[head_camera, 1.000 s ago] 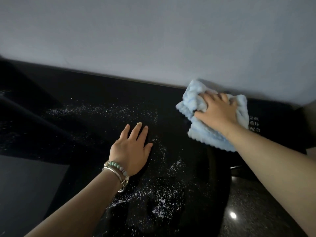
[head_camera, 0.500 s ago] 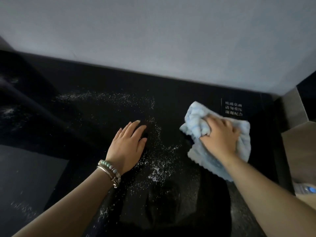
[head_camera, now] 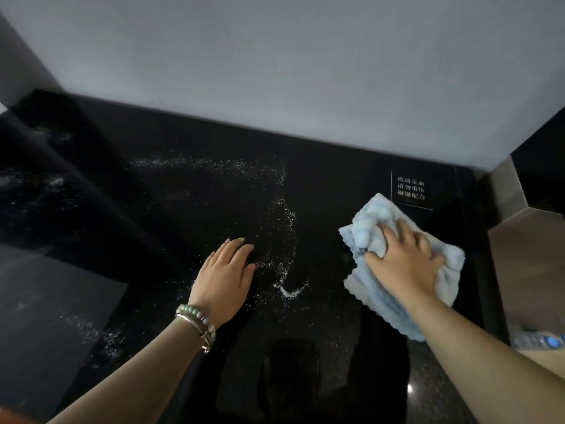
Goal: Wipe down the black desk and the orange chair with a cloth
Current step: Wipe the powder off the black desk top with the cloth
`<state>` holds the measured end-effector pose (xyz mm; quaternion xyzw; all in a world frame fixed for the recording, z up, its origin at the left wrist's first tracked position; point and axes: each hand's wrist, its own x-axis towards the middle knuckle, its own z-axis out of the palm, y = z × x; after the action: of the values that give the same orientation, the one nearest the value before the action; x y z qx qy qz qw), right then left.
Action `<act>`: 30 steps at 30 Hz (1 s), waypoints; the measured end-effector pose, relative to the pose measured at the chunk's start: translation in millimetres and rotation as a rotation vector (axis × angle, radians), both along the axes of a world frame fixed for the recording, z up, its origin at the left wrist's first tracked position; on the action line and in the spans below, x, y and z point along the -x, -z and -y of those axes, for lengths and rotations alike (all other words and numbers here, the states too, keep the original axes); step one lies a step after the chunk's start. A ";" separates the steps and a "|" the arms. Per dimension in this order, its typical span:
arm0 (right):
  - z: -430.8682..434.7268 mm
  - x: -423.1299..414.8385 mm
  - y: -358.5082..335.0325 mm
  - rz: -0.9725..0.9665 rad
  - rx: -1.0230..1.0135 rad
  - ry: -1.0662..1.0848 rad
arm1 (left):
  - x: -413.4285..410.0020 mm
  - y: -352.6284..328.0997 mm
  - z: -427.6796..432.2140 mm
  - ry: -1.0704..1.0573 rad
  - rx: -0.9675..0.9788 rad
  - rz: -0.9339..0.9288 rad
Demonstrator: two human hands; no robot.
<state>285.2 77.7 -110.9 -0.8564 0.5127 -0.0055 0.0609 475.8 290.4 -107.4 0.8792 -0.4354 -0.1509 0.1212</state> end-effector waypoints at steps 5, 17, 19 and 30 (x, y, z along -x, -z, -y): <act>-74.7 -17.1 5.0 0.143 0.104 -0.345 | 1.1 -0.9 -8.9 -0.024 0.013 -0.001; -44.1 -5.9 -1.6 -0.010 0.029 -0.074 | 6.9 0.0 -14.3 -0.025 0.070 0.004; -80.4 -17.3 0.1 0.053 0.122 -0.240 | 6.9 1.6 -16.5 -0.019 0.071 0.017; -21.7 4.3 1.3 -0.097 -0.065 -0.467 | 3.4 1.5 -18.8 -0.020 0.062 0.020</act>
<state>280.9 99.3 -112.3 -0.9485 0.3032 0.0662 0.0632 472.4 309.2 -108.9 0.8808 -0.4322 -0.1274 0.1457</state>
